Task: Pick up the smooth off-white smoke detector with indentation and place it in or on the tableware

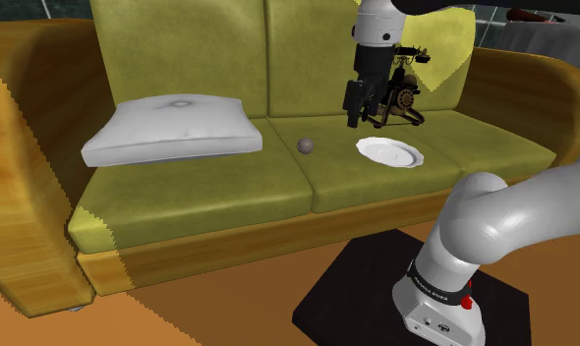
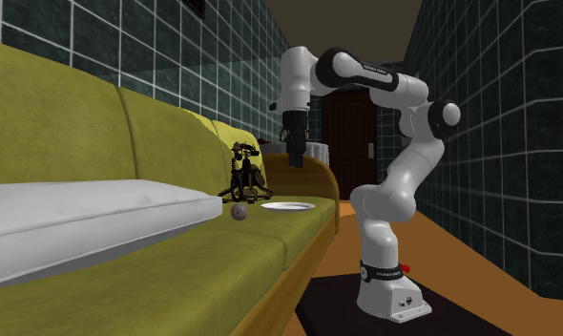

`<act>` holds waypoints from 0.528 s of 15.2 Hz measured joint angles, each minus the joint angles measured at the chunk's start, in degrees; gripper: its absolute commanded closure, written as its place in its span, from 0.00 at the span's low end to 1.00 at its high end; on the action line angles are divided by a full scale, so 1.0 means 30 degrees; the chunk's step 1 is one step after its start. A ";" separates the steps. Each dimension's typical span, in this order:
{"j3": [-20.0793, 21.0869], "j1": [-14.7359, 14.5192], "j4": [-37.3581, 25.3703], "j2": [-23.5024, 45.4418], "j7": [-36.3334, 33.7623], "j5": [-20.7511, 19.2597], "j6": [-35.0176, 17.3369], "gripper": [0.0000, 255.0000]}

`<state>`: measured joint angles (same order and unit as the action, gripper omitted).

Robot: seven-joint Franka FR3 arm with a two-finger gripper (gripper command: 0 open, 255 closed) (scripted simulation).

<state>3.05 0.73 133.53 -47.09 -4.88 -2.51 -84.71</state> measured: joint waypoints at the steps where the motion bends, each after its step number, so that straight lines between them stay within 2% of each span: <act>1: 0.0000 0.0000 0.0000 0.0000 0.0000 0.0000 0.0000 0.00; 8: -0.0814 0.0032 0.0195 0.3190 0.0941 -0.0034 -0.3602 0.00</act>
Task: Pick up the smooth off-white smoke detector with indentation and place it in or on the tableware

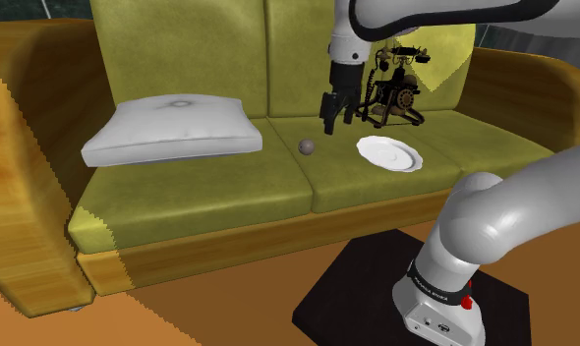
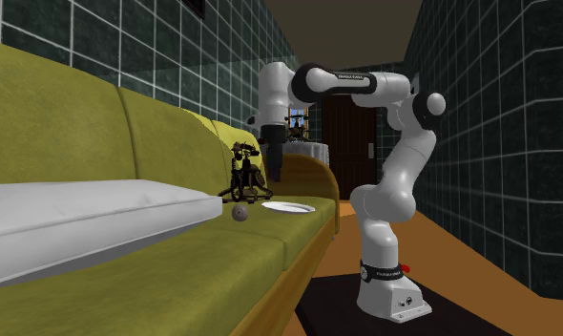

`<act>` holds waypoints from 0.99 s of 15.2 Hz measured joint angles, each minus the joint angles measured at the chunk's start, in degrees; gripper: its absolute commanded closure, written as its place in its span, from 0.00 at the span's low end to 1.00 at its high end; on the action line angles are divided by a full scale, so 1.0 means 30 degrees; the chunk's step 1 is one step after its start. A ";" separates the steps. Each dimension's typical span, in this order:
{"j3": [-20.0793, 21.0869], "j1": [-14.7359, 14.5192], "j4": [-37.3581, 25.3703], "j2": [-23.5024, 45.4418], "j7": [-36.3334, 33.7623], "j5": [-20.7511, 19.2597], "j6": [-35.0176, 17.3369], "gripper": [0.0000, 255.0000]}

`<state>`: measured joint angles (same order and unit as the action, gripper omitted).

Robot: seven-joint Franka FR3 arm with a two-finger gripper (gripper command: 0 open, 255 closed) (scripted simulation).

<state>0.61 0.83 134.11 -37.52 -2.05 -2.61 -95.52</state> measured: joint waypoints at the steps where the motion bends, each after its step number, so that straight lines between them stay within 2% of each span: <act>1: -0.0037 -0.0045 0.0010 0.0542 0.0056 0.0075 -0.0593 0.00; 8: -0.0810 -0.0120 -0.1334 0.5134 0.1264 0.0412 -0.4112 0.00; 15: -0.0900 -0.0130 -0.0376 0.6047 0.1412 0.0480 -0.6020 0.00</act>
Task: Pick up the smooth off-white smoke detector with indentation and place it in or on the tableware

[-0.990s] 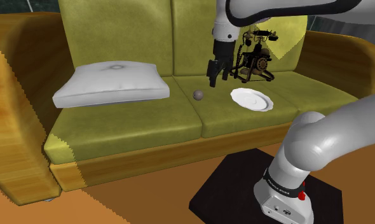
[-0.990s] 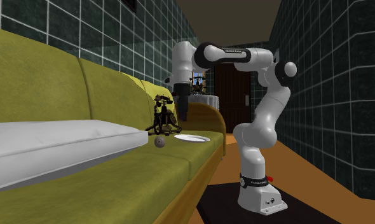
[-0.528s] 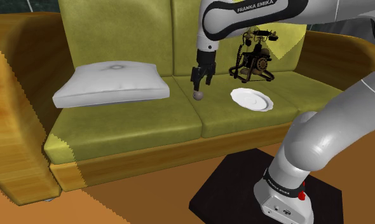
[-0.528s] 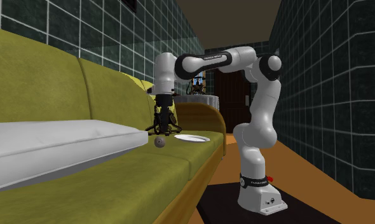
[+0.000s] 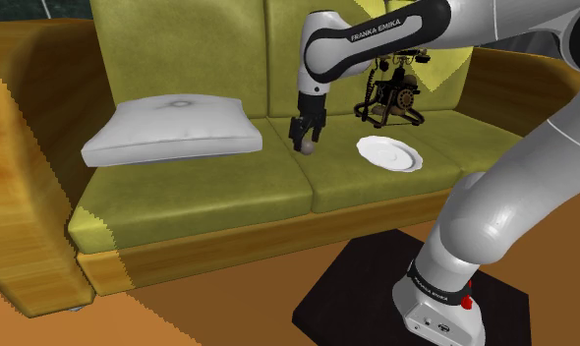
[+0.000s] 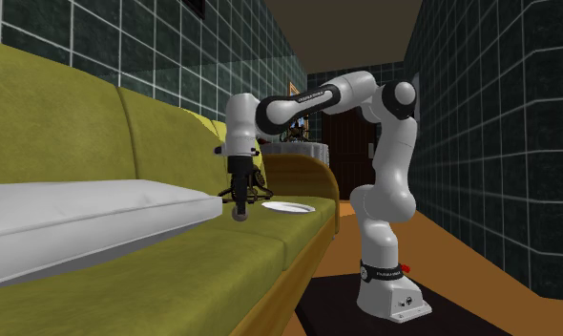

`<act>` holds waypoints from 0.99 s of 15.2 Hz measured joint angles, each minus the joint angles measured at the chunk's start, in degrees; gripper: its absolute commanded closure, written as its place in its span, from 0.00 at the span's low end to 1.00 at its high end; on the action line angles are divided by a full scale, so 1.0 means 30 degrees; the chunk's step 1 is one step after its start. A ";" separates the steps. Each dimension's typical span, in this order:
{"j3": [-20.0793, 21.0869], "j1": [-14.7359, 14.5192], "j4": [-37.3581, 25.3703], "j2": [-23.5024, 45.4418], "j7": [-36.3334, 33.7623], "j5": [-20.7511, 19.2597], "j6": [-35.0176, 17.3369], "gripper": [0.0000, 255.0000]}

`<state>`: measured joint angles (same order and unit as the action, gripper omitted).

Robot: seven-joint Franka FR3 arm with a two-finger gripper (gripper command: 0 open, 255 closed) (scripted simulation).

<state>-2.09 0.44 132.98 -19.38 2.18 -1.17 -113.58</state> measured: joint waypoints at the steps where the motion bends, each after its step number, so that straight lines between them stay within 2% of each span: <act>1: 0.0017 -0.0014 0.0120 0.0102 -0.0026 0.0009 -0.0224 0.00; 7: 0.0010 -0.0010 0.0305 0.0129 -0.0019 0.0005 -0.0442 0.00; 8: 0.0010 -0.0010 0.0305 0.0129 -0.0019 0.0005 -0.0442 1.00; 15: 0.0010 -0.0010 0.0306 0.0129 -0.0019 0.0005 -0.0441 1.00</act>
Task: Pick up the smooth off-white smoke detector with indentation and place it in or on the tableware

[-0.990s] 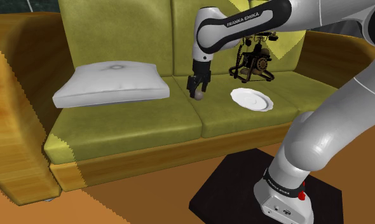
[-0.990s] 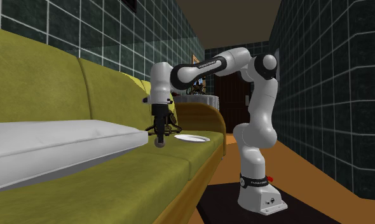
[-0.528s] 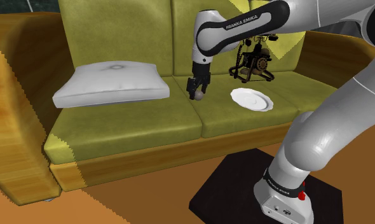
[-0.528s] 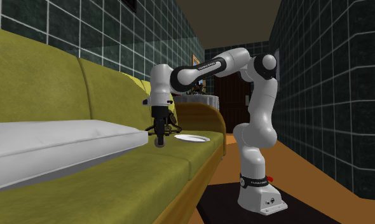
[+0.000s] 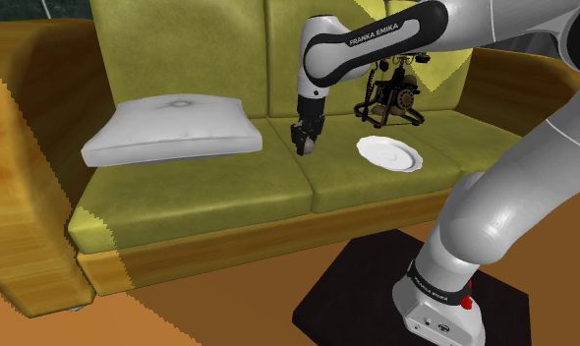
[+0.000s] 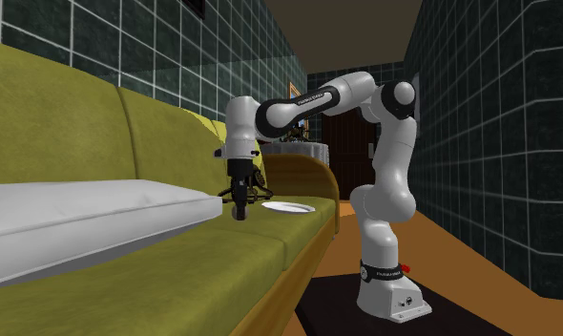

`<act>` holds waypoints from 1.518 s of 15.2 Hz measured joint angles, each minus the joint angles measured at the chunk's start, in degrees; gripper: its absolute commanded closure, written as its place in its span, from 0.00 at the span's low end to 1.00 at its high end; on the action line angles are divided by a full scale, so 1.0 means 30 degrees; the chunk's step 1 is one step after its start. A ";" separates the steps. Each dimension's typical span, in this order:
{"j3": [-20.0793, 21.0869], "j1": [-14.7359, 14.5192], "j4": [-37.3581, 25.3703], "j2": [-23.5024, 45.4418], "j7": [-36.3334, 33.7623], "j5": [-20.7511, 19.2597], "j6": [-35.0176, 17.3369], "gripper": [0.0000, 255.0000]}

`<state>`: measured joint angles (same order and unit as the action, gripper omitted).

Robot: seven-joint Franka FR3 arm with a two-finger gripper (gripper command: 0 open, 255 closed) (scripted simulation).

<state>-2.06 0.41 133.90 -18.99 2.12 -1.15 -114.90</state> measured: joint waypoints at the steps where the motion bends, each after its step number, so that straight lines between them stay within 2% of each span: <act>1: 0.0000 0.0000 0.0000 0.0000 0.0000 0.0000 0.0000 1.00; 5: 0.0003 0.0000 -0.0211 -0.0092 0.0001 0.0000 0.0300 1.00; 20: 0.0050 -0.0020 -0.3515 -0.0571 0.0011 0.0027 0.4074 1.00; 23: -0.0374 0.0252 -0.2833 -0.1602 0.0613 -0.0190 0.4419 1.00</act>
<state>-3.18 1.16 125.40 -23.80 3.96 -1.72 -101.64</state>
